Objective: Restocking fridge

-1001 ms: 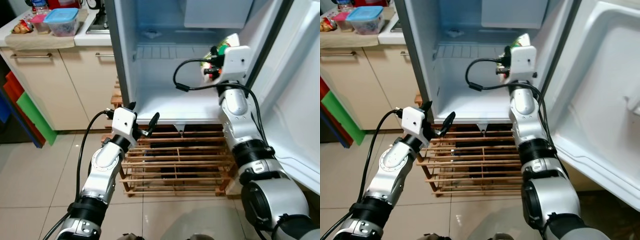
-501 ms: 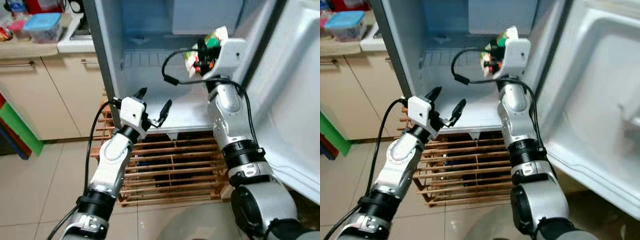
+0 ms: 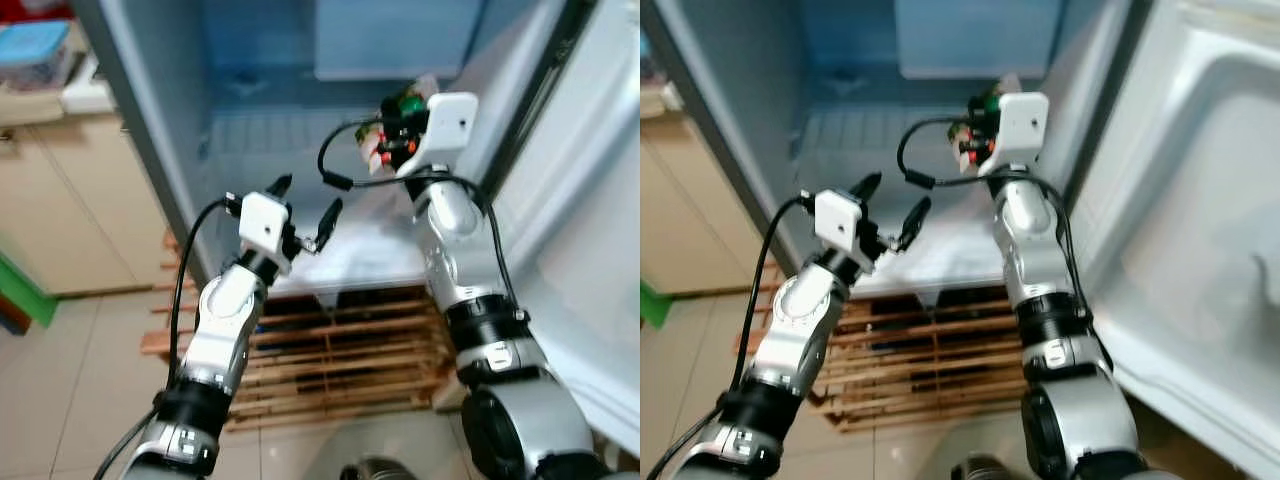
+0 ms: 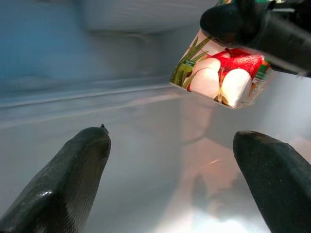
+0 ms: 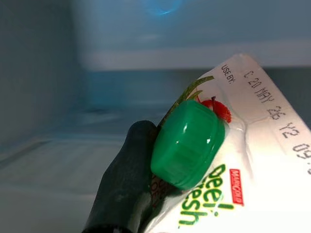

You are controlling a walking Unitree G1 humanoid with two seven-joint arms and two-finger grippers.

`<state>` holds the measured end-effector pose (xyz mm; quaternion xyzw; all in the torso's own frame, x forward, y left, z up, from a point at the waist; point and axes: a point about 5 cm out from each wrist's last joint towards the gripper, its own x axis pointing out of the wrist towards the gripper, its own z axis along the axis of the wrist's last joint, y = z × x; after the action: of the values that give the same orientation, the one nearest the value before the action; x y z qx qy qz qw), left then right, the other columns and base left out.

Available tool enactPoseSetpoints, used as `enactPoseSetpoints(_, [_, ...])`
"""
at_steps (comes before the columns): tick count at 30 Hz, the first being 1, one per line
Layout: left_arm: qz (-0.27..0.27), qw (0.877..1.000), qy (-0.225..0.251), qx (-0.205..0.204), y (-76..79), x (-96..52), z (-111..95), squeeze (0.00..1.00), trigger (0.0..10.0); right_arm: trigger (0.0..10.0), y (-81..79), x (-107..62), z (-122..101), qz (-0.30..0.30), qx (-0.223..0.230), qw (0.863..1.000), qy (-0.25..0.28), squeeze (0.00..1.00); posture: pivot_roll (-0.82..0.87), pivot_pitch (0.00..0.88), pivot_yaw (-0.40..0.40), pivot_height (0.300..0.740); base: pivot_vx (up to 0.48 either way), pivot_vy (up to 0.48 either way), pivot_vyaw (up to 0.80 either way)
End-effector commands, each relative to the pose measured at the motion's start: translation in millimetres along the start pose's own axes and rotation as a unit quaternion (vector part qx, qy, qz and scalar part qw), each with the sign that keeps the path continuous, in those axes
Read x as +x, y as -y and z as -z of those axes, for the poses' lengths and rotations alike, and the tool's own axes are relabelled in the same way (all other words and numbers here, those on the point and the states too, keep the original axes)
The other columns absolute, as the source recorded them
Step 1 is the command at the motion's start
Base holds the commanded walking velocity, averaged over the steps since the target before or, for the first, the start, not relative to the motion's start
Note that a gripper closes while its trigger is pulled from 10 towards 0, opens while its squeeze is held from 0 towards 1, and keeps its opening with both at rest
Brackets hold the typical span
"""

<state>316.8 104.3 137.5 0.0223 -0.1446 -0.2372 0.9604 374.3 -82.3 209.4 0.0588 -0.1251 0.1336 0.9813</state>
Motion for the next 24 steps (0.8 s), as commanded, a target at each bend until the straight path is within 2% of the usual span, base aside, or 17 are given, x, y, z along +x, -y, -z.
enactPoseSetpoints(1, [-0.003,1.000,0.001,0.004,-1.7,-0.8,-0.7,0.00,10.0,10.0,-3.3,3.6,-0.8,-0.009,0.007,1.000,-0.014,0.00,-0.22,0.000,0.014,0.740,0.000,0.000,0.00])
enactPoseSetpoints(11, [-0.006,1.000,-0.003,0.008,-1.6,-4.0,-0.5,0.00,10.0,10.0,-12.2,10.5,8.4,-0.045,-0.025,0.998,-0.044,0.00,-0.20,0.000,0.006,0.740,0.000,0.000,0.00])
enactPoseSetpoints(16, [-0.003,1.000,-0.004,0.014,-1.3,-10.1,-2.2,0.00,10.0,10.0,-22.6,21.6,0.1,-0.072,-0.051,0.996,-0.027,0.00,-0.17,0.013,0.002,0.740,0.000,0.000,0.00])
enactPoseSetpoints(24, [-0.010,1.000,-0.004,0.023,-1.7,-32.1,-16.5,0.00,10.0,10.0,-36.0,38.9,-11.2,-0.056,-0.012,0.998,-0.017,0.00,-0.06,0.099,-0.010,0.740,0.000,0.000,0.00])
